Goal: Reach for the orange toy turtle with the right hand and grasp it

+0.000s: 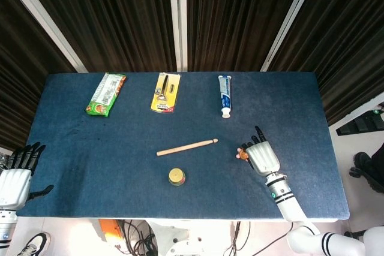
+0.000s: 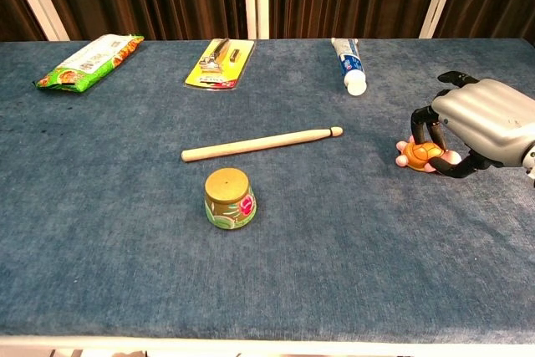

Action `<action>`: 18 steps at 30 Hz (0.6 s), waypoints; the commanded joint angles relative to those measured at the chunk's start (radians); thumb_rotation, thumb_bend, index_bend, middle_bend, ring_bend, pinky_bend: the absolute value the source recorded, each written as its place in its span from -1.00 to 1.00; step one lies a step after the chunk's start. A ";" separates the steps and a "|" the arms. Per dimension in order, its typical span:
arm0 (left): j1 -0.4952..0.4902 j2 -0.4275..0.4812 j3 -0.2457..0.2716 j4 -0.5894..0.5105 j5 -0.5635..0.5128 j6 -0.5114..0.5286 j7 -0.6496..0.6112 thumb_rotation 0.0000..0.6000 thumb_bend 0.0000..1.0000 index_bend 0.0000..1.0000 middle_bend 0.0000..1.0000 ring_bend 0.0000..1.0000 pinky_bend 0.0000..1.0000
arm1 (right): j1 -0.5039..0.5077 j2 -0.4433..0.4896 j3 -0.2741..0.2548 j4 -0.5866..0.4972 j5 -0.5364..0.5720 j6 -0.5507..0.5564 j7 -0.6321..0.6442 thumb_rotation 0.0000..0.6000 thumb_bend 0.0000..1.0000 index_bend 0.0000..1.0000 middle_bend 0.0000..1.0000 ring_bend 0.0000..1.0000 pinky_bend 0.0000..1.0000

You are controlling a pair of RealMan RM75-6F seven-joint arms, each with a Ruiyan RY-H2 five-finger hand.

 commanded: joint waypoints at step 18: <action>0.001 0.002 -0.001 -0.011 0.004 0.007 0.013 1.00 -0.88 -0.88 -1.00 -1.00 -1.00 | -0.055 0.147 0.022 -0.170 0.011 0.075 0.050 1.00 -0.96 -1.00 -1.00 -1.00 -1.00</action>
